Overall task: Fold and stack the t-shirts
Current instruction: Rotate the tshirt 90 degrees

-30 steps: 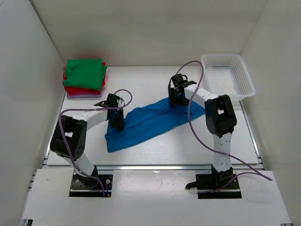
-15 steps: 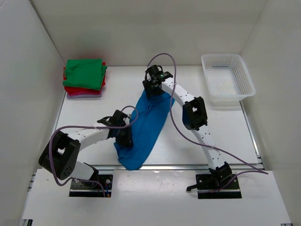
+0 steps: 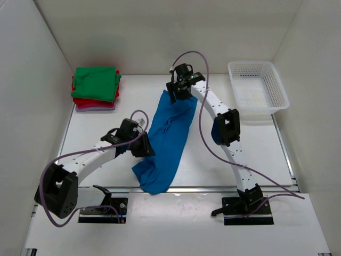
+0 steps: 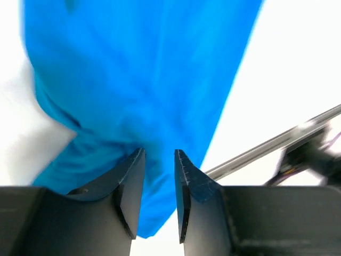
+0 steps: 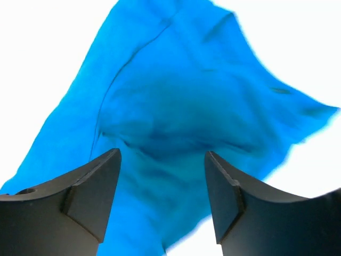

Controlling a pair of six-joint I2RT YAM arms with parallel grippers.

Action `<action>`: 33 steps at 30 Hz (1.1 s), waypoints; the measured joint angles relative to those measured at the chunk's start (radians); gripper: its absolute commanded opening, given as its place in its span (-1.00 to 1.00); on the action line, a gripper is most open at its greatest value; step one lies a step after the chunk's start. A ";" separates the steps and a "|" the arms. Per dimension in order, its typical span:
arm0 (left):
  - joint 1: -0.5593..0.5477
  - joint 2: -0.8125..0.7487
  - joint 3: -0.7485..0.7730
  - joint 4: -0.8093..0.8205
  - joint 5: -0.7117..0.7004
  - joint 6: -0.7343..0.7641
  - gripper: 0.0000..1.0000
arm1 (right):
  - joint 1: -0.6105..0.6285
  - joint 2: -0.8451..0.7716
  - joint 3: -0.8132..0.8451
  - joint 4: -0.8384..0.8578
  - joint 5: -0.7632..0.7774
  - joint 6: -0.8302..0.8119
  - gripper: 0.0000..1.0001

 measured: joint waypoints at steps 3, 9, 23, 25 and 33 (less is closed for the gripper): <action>0.074 -0.031 0.093 -0.020 0.006 0.009 -0.19 | -0.045 -0.118 -0.042 -0.009 -0.003 -0.002 0.25; 0.172 0.115 0.341 -0.035 0.006 0.085 -0.30 | -0.111 -0.496 -0.330 0.020 0.080 0.005 0.06; 0.129 0.854 1.030 -0.037 -0.052 0.240 -0.30 | 0.112 -1.006 -1.393 0.370 -0.029 0.127 -0.09; 0.128 0.956 1.184 -0.080 -0.071 0.250 -0.32 | 0.178 -1.037 -1.455 0.444 -0.071 0.146 -0.18; 0.138 1.419 1.980 -0.335 -0.092 0.258 -0.32 | 0.275 -1.059 -1.625 0.640 -0.187 0.211 -0.21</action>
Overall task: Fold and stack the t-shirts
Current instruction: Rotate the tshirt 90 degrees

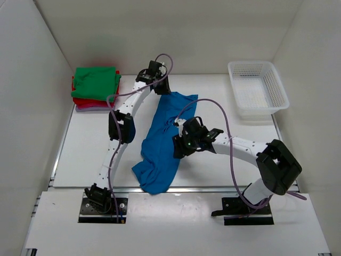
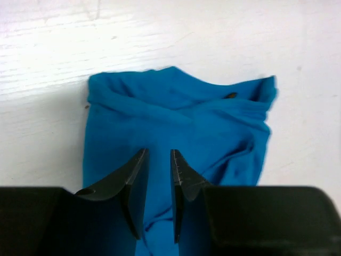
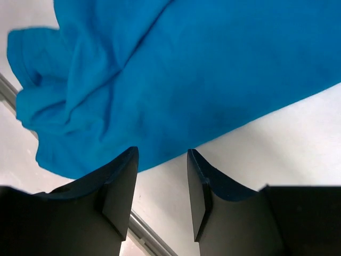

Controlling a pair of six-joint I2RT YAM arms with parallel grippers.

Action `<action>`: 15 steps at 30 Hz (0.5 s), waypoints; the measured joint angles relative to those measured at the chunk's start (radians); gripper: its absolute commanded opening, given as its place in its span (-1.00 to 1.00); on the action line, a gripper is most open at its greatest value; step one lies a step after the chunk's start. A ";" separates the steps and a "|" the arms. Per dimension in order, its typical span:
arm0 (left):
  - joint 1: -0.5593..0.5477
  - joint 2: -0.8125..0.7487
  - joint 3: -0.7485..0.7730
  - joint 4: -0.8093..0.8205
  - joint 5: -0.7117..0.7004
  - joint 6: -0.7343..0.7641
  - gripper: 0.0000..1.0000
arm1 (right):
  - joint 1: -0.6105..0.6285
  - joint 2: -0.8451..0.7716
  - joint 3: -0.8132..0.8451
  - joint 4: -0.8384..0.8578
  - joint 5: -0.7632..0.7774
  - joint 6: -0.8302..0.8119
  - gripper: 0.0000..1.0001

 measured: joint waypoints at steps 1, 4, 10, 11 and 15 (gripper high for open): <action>0.003 0.019 0.026 -0.048 -0.001 -0.002 -0.33 | 0.004 0.001 -0.022 0.019 -0.011 0.006 -0.20; 0.010 0.087 0.095 -0.100 0.000 -0.001 -0.33 | 0.015 0.015 -0.056 0.045 -0.031 0.021 -0.20; 0.014 0.151 0.157 -0.171 -0.027 0.001 -0.32 | 0.014 0.085 -0.080 0.076 -0.055 0.025 -0.15; 0.011 0.153 0.163 -0.179 -0.035 0.002 -0.31 | 0.013 0.097 -0.080 0.075 -0.052 0.024 -0.17; 0.010 0.156 0.168 -0.188 -0.063 -0.003 -0.32 | 0.006 0.115 -0.061 0.059 -0.019 0.027 -0.16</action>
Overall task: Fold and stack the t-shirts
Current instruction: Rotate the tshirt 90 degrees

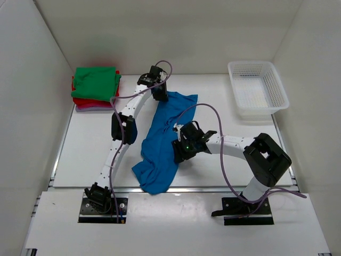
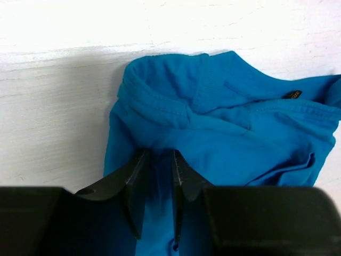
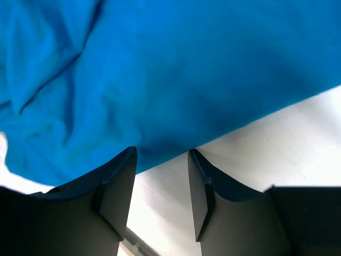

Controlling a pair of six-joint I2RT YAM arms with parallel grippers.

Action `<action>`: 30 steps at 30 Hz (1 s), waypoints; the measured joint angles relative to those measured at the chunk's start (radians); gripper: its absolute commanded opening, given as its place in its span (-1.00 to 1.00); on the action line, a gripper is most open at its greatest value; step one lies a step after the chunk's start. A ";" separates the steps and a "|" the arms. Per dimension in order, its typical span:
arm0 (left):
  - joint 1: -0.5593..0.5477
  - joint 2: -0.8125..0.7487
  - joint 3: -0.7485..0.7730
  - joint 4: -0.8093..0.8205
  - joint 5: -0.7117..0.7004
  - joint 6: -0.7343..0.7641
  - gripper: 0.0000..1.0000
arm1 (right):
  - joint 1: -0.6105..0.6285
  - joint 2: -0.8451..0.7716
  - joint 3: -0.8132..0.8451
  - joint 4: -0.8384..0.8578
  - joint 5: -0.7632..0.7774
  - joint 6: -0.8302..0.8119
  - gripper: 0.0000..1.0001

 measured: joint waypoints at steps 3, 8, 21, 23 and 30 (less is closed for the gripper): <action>0.005 0.000 0.000 -0.001 -0.005 -0.011 -0.30 | -0.002 0.008 0.027 -0.031 0.075 0.003 -0.15; 0.036 0.000 0.000 0.003 -0.005 -0.047 -0.32 | -0.027 0.028 0.081 -0.118 0.240 0.003 -0.15; 0.087 0.000 0.000 0.008 -0.013 -0.068 -0.33 | 0.109 -0.045 0.103 -0.102 0.328 -0.045 -0.18; 0.087 0.000 0.000 0.010 -0.014 -0.068 -0.32 | 0.135 -0.039 0.106 -0.068 0.269 -0.052 -0.18; 0.089 0.000 0.000 0.011 -0.013 -0.069 -0.32 | 0.147 0.039 0.078 0.027 0.101 -0.050 -0.19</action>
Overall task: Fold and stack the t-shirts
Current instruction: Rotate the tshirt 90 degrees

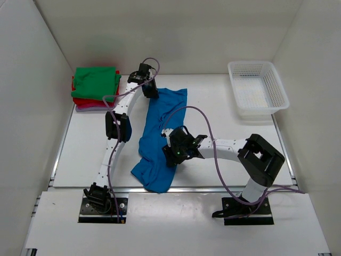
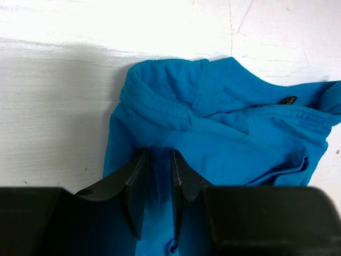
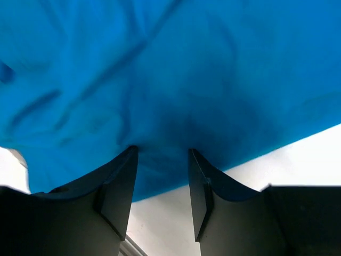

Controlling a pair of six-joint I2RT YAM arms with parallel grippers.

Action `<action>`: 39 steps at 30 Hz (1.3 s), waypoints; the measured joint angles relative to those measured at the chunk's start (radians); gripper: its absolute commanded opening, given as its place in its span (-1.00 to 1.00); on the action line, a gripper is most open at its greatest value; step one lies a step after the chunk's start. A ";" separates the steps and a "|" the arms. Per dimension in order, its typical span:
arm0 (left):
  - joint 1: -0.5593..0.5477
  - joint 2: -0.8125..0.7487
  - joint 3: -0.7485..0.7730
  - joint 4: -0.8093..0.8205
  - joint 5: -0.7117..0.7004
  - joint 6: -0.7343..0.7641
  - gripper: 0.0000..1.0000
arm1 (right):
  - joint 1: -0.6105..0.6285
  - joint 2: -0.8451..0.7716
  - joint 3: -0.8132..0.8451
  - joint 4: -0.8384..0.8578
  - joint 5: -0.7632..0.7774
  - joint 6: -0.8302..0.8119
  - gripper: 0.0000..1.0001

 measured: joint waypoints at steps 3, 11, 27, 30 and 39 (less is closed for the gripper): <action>0.004 0.000 0.000 0.006 0.000 0.000 -0.31 | -0.010 0.007 -0.018 0.004 -0.019 0.000 -0.20; 0.023 0.001 0.000 0.048 -0.010 -0.018 -0.33 | -0.077 0.014 0.000 -0.054 -0.030 -0.066 -0.18; 0.063 0.001 0.000 0.149 0.005 -0.053 -0.31 | -0.150 0.064 0.095 -0.164 0.074 -0.267 -0.13; 0.062 -0.011 0.000 0.171 0.011 -0.034 -0.17 | -0.151 0.035 0.070 -0.169 0.100 -0.278 -0.02; 0.053 -0.276 -0.001 0.025 0.043 0.076 -0.09 | -0.143 -0.127 0.133 -0.248 0.191 -0.272 0.56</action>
